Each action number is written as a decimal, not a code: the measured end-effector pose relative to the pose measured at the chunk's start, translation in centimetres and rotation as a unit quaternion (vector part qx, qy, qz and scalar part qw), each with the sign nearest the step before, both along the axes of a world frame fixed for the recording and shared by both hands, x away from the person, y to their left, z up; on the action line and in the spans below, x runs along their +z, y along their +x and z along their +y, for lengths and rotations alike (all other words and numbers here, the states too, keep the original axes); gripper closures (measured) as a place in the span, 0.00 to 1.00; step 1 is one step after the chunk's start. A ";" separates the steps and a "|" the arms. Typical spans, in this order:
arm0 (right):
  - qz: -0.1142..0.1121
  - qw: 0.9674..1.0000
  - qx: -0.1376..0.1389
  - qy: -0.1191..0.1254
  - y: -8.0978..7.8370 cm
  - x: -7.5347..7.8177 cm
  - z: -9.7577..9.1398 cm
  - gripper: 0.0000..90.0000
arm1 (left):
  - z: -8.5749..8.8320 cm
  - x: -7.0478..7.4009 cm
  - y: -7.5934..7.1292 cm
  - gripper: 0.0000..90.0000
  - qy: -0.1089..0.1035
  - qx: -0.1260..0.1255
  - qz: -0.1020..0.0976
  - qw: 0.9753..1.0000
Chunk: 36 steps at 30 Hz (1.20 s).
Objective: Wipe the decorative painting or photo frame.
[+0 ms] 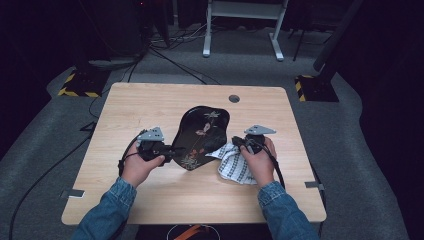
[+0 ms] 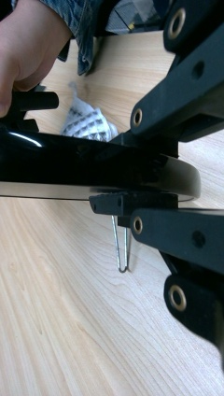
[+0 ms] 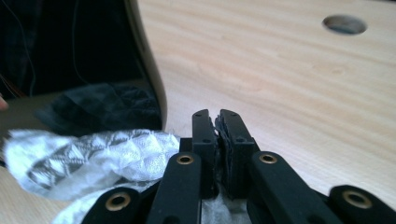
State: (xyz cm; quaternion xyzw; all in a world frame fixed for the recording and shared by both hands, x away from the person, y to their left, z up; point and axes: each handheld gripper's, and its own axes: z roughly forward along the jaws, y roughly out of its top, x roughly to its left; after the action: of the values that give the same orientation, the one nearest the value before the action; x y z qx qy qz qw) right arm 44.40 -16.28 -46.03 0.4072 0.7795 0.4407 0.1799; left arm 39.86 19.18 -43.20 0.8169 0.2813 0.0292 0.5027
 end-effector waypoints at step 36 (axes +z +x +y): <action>-0.029 0.992 -0.119 -0.026 4.3 3.2 -7.1 0.95 | 3.3 0.7 -1.7 0.44 -0.027 0.053 -0.019 0.998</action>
State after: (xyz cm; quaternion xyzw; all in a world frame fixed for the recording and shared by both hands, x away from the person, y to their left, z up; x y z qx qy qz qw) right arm 48.67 -23.34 -42.78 0.4792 0.7314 0.4070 0.2641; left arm 38.18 22.50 -42.53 0.7865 0.3151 0.0634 0.5274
